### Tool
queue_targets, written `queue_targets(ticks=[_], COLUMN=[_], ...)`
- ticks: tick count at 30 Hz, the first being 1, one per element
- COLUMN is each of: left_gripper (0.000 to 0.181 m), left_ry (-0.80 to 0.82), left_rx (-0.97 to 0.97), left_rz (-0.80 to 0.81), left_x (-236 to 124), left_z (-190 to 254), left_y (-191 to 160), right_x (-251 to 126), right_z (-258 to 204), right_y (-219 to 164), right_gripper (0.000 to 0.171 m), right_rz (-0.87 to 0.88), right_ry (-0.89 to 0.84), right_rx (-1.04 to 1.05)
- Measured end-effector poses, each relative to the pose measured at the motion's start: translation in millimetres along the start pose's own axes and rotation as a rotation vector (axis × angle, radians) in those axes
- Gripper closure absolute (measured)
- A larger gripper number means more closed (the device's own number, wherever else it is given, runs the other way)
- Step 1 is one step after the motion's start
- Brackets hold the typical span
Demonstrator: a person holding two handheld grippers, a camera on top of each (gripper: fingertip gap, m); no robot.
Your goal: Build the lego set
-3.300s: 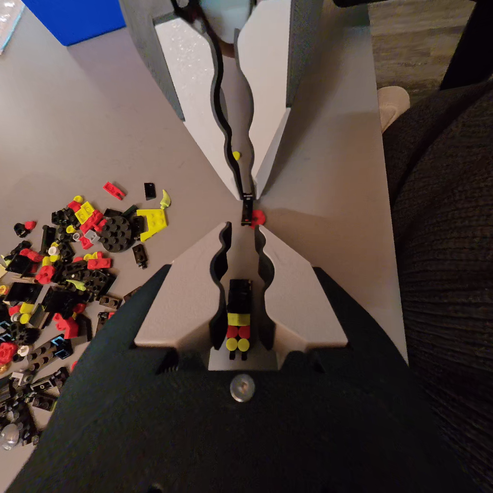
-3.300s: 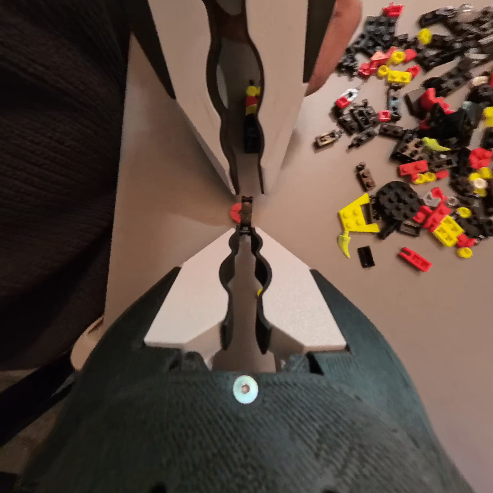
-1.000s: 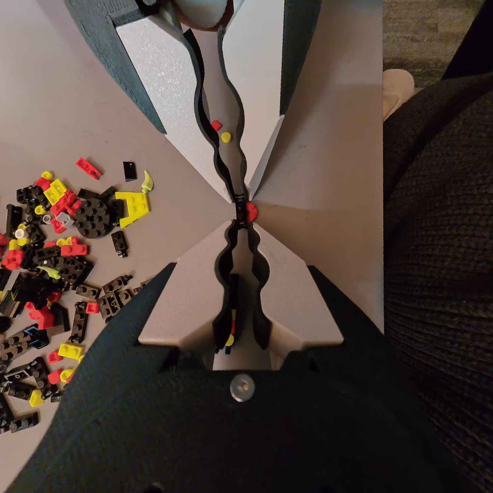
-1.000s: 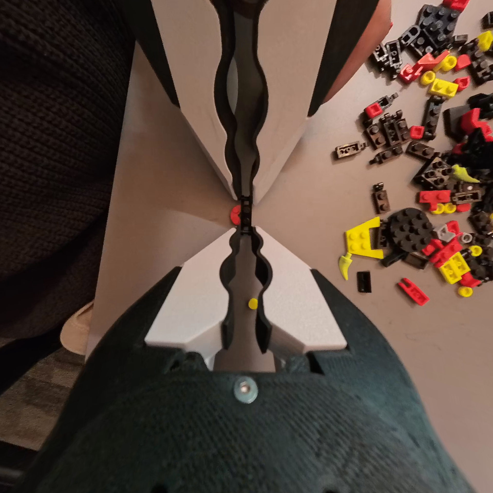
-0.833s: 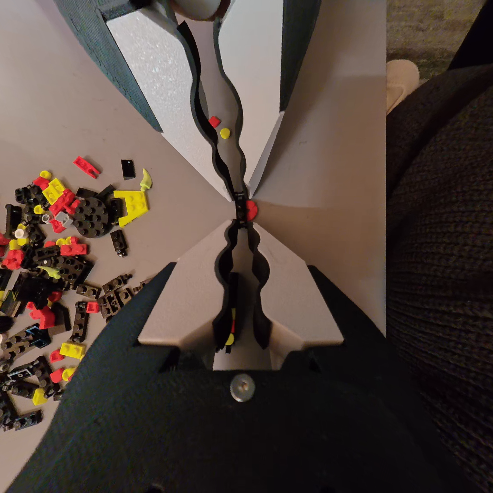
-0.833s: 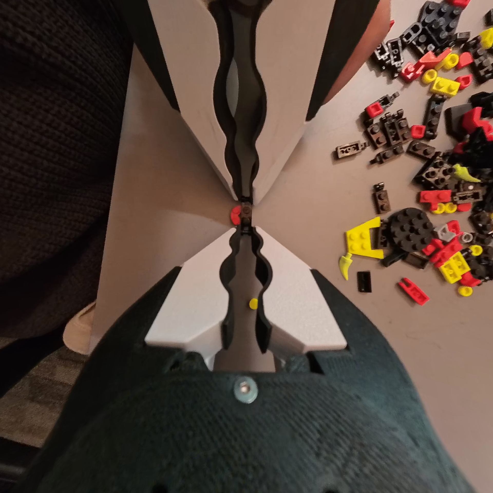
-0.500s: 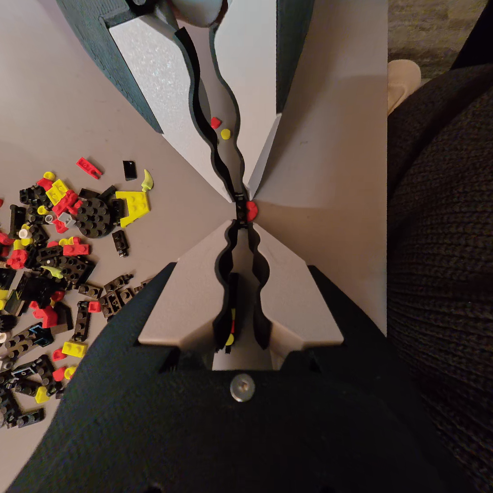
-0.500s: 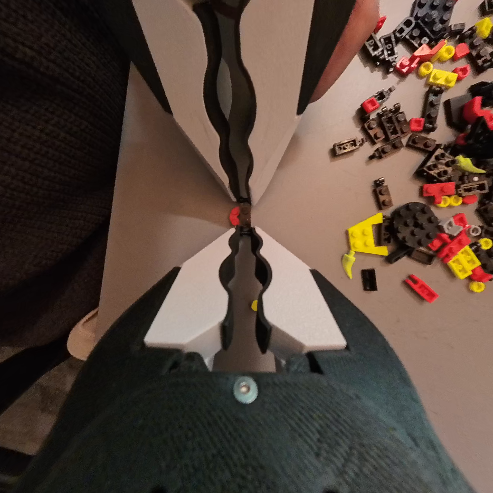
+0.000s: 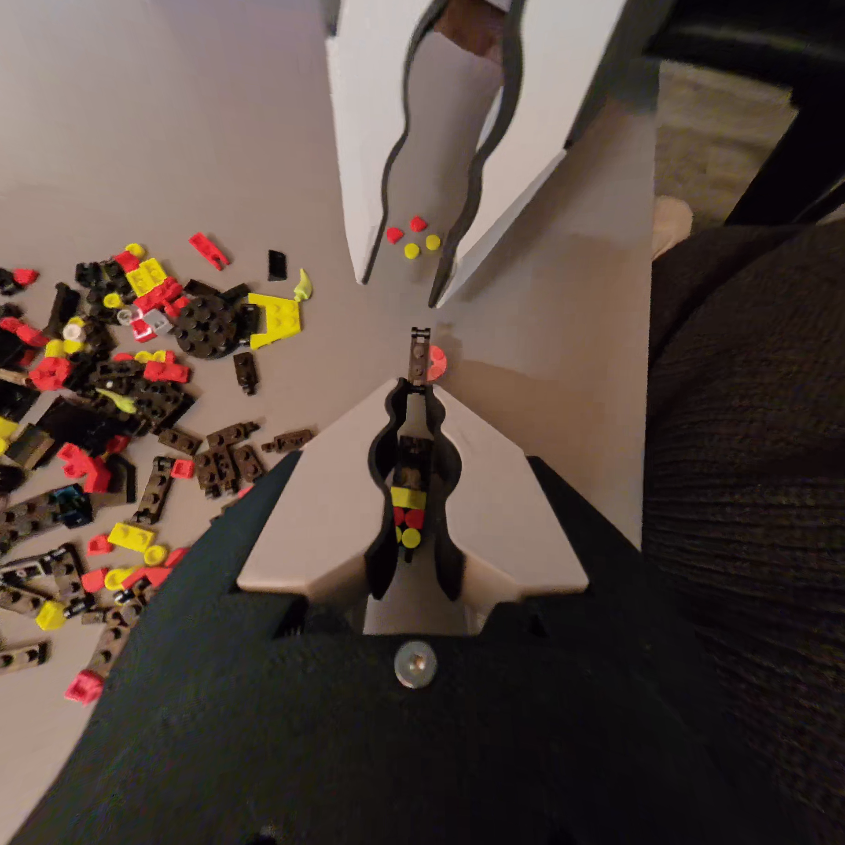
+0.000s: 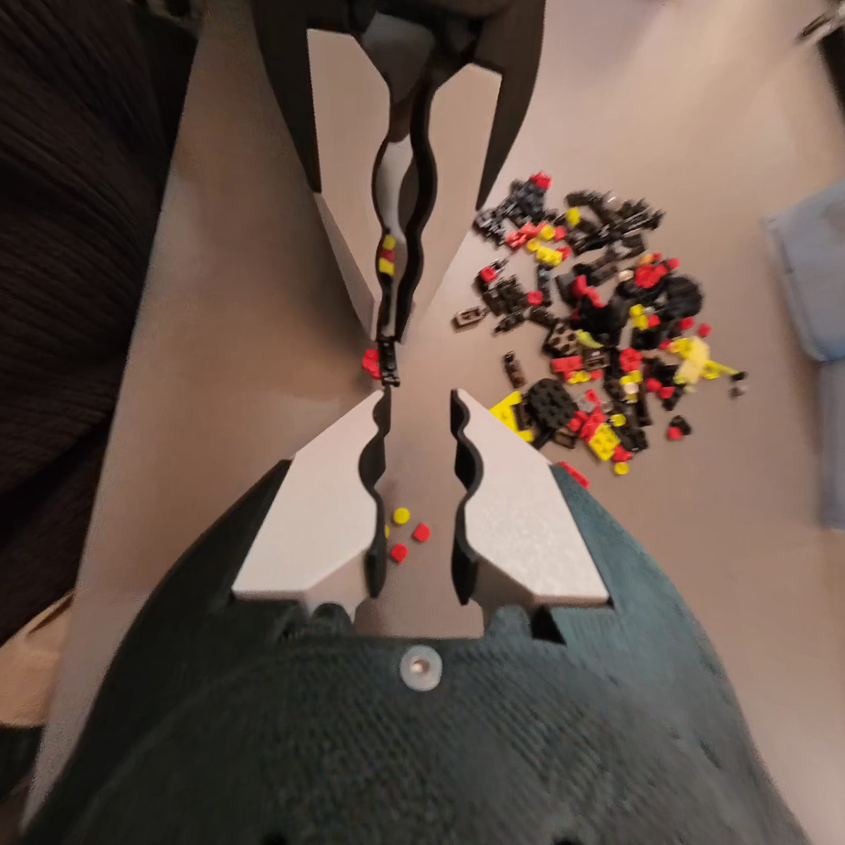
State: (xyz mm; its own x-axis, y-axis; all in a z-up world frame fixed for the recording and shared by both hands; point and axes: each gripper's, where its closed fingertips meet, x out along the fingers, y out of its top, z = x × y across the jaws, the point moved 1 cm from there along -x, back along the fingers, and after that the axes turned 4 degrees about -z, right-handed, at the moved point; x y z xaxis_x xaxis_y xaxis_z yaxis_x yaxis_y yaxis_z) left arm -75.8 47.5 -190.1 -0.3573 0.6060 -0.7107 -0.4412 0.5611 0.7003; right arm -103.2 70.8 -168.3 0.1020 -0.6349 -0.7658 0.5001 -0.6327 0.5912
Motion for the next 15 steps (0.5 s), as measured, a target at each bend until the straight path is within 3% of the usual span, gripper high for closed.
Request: queue_targets(ticks=[8,15], left_gripper=[0.175,0.176], left_ry=[-0.306,-0.307], left_rx=[-0.445,-0.439], left_rz=[0.223,0.208], left_x=[-32.8,-32.7], left_z=[-12.4,-12.3], left_y=[20.3,17.2], right_x=[-21.5,-8.8], right_z=[0.7,1.2], right_y=[47.8,32.1], right_gripper=[0.151,0.152], right_rz=[0.070,-0.070], right_ry=[-0.374,-0.460], right_rx=[-0.314,-0.444])
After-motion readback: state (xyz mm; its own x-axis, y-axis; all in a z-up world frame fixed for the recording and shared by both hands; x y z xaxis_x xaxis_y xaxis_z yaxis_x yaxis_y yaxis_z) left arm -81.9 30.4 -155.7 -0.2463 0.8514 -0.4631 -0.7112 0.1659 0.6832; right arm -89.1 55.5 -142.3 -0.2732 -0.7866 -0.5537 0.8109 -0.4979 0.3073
